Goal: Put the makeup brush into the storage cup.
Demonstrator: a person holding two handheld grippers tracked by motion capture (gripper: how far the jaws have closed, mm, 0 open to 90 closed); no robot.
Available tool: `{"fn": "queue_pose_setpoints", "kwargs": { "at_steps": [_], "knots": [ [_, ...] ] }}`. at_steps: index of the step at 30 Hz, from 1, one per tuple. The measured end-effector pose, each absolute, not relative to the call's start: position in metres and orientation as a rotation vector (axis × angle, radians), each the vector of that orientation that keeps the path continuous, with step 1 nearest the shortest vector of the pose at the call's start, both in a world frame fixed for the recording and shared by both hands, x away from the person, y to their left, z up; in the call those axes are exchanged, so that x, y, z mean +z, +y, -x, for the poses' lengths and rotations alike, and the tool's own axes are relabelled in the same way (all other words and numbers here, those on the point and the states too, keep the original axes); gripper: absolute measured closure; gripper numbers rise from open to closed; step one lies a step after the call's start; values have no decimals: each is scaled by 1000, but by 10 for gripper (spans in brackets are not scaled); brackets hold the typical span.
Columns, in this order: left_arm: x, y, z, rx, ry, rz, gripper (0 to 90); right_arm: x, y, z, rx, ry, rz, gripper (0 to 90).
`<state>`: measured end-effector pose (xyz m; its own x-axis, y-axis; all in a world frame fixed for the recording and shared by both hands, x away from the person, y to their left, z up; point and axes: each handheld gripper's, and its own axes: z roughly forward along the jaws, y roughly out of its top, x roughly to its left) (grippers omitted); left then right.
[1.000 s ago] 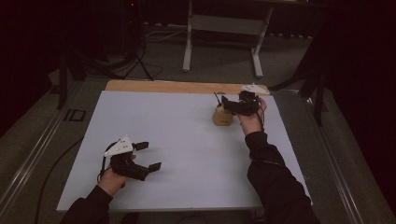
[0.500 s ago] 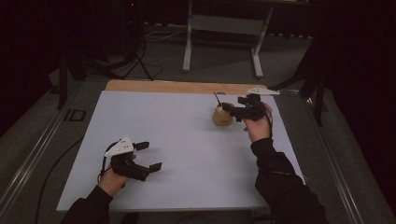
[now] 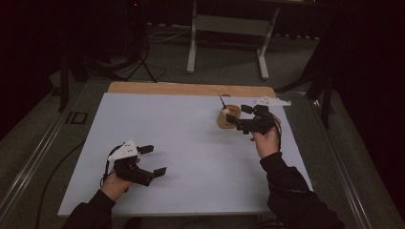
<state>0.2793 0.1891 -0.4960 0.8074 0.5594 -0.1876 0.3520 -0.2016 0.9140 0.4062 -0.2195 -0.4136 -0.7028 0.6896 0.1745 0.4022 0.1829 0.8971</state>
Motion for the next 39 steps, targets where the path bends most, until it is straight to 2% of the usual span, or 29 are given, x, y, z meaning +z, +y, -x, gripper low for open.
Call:
{"fn": "queue_pose_setpoints", "kwargs": {
  "at_steps": [16,26,39],
  "knots": [
    [-491,192,-275,207,704,-1812,5,-425,-227,-364,1585,2239,-961,141],
    [-487,200,-271,211,698,-1809,5,-436,-231,-324,1559,2306,-869,149],
    [-488,218,-264,237,694,-1795,5,-467,-249,-311,1503,2427,-812,148]
  ]
}}
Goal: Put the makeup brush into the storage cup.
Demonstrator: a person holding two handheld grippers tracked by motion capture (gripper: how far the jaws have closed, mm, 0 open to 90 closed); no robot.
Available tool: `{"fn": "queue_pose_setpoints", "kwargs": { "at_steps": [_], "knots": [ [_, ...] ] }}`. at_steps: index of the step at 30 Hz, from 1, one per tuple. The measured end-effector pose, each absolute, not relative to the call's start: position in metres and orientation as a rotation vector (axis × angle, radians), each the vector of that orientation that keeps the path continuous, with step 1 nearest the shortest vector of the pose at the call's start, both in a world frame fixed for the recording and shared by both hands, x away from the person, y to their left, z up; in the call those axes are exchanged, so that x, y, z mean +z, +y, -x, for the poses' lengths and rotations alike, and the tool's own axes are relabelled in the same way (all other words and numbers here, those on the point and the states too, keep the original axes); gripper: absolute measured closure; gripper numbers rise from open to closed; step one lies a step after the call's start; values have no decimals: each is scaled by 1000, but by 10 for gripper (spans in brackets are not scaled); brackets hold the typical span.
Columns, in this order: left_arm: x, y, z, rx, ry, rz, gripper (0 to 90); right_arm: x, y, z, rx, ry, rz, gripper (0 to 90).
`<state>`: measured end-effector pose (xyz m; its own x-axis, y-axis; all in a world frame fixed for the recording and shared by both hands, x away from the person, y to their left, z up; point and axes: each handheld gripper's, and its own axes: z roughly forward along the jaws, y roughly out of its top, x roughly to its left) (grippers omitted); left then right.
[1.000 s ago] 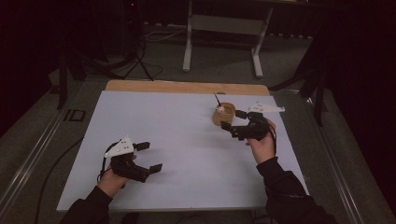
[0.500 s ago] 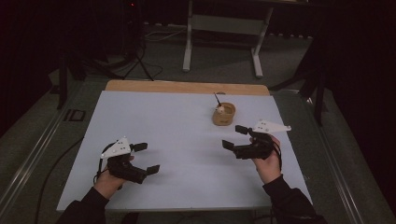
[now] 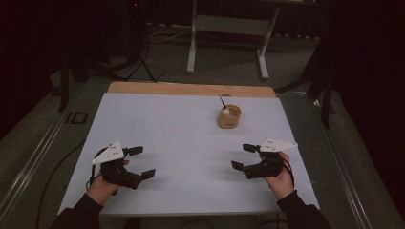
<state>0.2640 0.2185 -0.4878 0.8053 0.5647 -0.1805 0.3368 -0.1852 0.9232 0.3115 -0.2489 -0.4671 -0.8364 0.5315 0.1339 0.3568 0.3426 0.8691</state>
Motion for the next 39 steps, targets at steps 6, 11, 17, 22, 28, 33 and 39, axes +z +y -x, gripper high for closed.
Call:
{"fn": "queue_pose_setpoints", "kwargs": {
  "at_steps": [6,11,17,22,28,33,39],
  "knots": [
    [-491,224,-259,267,662,-1791,5,-475,-260,-306,1510,2427,-768,140],
    [-495,229,-256,275,653,-1789,5,-483,-265,-303,1484,2469,-751,138],
    [-498,231,-255,263,642,-1793,5,-491,-269,-299,1439,2510,-722,138],
    [-502,236,-254,268,646,-1795,5,-496,-272,-298,1471,2549,-659,137],
    [-509,242,-252,264,667,-1792,5,-508,-279,-298,1486,2574,-648,136],
    [-514,246,-252,267,686,-1809,5,-513,-287,-298,1481,2561,-681,137],
    [-518,247,-253,296,713,-1821,5,-514,-291,-300,1461,2551,-728,138]
  ]
}}
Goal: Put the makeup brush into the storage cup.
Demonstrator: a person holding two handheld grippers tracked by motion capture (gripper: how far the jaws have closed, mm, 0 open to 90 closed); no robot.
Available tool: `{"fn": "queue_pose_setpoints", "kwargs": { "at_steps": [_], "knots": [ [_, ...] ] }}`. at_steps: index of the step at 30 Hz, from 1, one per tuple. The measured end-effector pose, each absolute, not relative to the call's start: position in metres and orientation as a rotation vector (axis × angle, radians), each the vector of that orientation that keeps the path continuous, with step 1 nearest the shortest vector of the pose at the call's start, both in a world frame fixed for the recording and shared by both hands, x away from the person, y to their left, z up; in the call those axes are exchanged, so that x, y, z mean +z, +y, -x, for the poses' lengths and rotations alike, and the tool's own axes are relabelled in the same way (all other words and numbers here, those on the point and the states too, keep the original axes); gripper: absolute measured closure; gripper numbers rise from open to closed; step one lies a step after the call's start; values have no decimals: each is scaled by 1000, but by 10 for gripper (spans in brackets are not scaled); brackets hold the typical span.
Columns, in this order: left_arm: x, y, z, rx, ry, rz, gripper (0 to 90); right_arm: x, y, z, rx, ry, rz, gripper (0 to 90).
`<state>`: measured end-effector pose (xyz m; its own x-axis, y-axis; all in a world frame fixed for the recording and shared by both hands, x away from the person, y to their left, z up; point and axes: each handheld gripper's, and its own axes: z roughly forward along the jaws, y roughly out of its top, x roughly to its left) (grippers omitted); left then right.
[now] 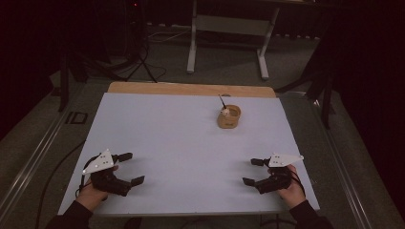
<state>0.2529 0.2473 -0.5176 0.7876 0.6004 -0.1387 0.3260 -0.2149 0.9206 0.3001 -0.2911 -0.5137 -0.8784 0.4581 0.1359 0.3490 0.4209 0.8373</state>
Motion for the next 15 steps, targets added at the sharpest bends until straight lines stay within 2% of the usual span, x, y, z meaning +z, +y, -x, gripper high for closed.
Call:
{"fn": "queue_pose_setpoints", "kwargs": {
  "at_steps": [15],
  "knots": [
    [-522,248,-252,302,733,-1812,5,-509,-297,-300,1472,2523,-741,139]
  ]
}}
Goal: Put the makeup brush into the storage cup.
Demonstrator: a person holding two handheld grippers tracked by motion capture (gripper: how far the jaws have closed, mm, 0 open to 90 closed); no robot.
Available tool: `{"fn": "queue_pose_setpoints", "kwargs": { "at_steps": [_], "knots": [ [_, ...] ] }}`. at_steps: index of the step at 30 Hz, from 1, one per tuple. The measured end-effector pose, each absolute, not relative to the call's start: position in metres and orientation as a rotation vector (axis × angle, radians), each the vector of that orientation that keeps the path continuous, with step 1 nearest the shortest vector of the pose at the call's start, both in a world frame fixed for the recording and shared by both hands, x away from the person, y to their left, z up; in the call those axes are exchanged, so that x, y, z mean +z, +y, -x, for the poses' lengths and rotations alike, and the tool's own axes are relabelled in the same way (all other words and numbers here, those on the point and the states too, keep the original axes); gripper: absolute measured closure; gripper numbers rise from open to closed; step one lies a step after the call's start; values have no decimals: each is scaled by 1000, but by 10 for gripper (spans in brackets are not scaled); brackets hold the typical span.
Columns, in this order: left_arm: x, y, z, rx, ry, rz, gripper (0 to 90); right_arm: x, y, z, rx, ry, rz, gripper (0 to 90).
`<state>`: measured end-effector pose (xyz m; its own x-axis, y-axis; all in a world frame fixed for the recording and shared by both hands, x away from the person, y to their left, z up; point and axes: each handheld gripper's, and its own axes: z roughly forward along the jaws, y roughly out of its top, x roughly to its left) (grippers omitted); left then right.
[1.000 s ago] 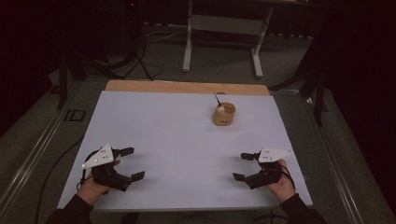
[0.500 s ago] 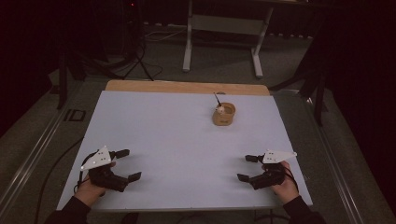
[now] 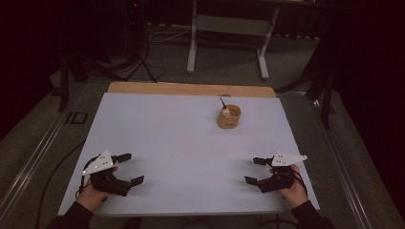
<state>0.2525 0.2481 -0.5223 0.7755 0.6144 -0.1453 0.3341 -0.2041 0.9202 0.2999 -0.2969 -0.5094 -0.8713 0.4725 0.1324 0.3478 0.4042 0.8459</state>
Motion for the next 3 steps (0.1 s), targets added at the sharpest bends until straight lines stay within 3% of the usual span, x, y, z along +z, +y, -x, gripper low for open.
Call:
{"fn": "queue_pose_setpoints", "kwargs": {
  "at_steps": [3],
  "knots": [
    [-523,246,-253,294,730,-1818,6,-508,-295,-299,1463,2529,-735,139]
  ]
}}
